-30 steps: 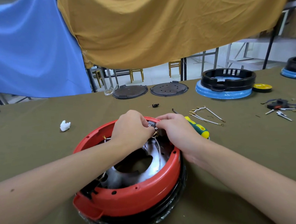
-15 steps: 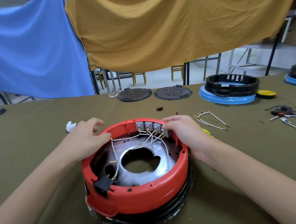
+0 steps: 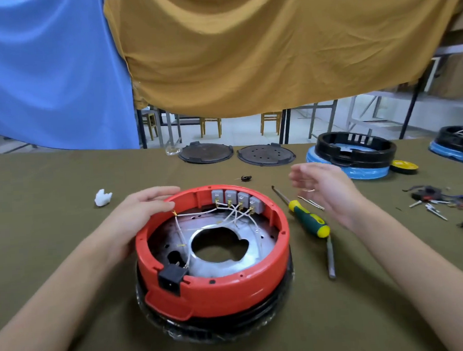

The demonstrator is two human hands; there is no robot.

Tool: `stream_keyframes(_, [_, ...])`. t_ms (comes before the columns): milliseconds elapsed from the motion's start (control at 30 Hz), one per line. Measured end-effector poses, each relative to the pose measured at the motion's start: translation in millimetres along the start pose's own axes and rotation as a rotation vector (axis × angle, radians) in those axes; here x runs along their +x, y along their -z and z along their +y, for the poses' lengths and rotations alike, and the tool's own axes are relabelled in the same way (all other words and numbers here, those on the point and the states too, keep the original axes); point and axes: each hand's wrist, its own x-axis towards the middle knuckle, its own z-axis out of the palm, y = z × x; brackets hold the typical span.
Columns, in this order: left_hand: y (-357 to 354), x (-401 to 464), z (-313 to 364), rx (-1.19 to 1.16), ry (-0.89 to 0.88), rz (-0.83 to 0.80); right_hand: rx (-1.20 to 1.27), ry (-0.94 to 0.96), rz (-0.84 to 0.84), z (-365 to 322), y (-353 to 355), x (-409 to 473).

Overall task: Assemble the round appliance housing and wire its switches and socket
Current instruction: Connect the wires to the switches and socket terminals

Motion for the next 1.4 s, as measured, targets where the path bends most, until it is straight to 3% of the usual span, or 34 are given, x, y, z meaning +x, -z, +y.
stream_keyframes(67, [-2.7,-0.5,-1.5,-0.088,-0.019,0.015,-0.085,0.008,0.146,3.1,19.8,10.7])
stream_keyframes(167, [-9.1,-2.4,-3.9,-0.124,-0.055,0.079,-0.326,-0.031,0.197,14.3,41.8,18.9])
stream_keyframes(400, [-21.4,-6.6,-11.9,-0.195,-0.085,0.224,-1.010,0.011,0.071,25.6,48.9,20.2])
stream_keyframes(667, [-24.6,-8.2,-13.9,-0.215,-0.098,0.239,-1.461,0.016,-0.124,34.8,36.7,26.8])
stream_keyframes(800, [-24.7,-7.8,-15.3,-0.202,-0.111,0.233,-1.249,0.071,-0.085,32.8,46.6,25.4])
stream_keyframes(933, [-17.7,-3.7,-14.1,-0.141,-0.133,0.166,-0.614,0.055,-0.054,20.5,37.7,17.8])
stream_keyframes(1033, [-9.6,-1.8,-10.8,-0.058,-0.133,0.061,-0.137,-0.021,-0.191,5.5,24.3,5.7])
stream_keyframes(1133, [-7.7,-1.0,-8.5,-0.016,-0.133,-0.026,0.176,-0.053,-0.398,-11.3,7.4,-8.9])
stream_keyframes(1200, [-8.6,-1.9,-7.7,0.016,-0.143,-0.088,0.277,-0.040,-0.503,-20.5,-6.9,-19.9])
stream_keyframes(1300, [-10.6,-4.3,-4.3,0.110,-0.182,-0.142,0.260,-0.003,-0.531,-28.1,-25.4,-35.2])
stream_keyframes(1400, [-14.8,-6.8,7.6,0.339,-0.408,-0.009,0.211,0.043,-0.516,-30.7,-39.8,-47.8])
